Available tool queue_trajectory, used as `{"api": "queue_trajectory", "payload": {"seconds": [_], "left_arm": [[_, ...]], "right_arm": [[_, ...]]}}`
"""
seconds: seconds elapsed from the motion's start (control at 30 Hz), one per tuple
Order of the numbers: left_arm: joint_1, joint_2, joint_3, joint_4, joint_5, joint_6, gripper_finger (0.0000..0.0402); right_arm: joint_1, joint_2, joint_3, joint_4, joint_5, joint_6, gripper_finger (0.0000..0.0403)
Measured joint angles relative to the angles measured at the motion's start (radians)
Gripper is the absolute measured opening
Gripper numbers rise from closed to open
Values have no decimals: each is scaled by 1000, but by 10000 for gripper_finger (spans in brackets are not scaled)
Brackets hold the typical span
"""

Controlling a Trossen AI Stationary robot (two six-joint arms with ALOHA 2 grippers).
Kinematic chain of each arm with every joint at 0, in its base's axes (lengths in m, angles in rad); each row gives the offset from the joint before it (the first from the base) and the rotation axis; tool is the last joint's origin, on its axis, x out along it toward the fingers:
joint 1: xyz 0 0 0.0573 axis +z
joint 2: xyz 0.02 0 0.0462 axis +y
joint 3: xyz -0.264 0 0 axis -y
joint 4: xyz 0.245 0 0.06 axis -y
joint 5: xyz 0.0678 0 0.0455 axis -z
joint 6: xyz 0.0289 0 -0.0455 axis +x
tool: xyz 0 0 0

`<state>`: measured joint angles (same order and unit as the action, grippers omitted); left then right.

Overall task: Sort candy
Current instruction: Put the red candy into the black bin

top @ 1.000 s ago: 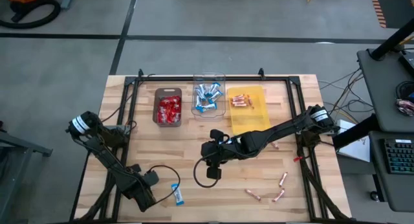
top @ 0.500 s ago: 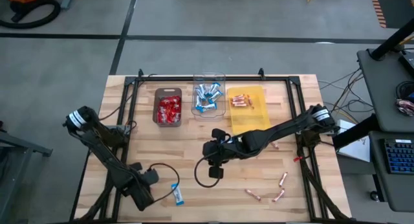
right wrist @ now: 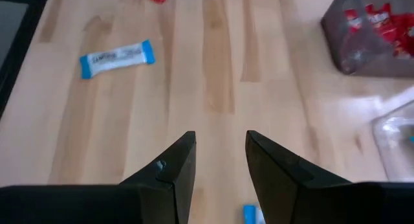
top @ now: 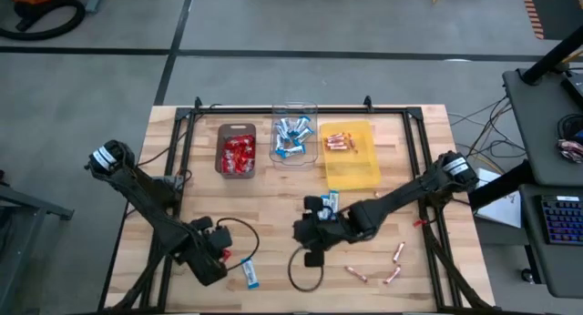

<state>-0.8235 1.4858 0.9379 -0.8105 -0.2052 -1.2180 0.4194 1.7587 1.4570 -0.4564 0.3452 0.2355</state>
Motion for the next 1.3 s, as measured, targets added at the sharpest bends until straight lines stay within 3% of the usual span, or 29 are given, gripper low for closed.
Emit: {"api": "queue_trajectory", "payload": {"seconds": [0.2,0.43,0.7,1.03,1.3], "left_arm": [[95,-33,0,0,-45,163,0],[239,-145,0,-30,-170,358,0],[507,-276,0,-91,-352,549,0],[1023,-296,0,-76,-344,830,0],[1328,-205,-3,104,-169,1029,0]], "right_arm": [[56,-5,-65,14,4,57,127],[79,-18,-111,27,7,106,127],[78,-18,-132,27,8,106,127],[78,-19,-129,21,23,106,127],[78,-19,-129,20,23,105,127]]}}
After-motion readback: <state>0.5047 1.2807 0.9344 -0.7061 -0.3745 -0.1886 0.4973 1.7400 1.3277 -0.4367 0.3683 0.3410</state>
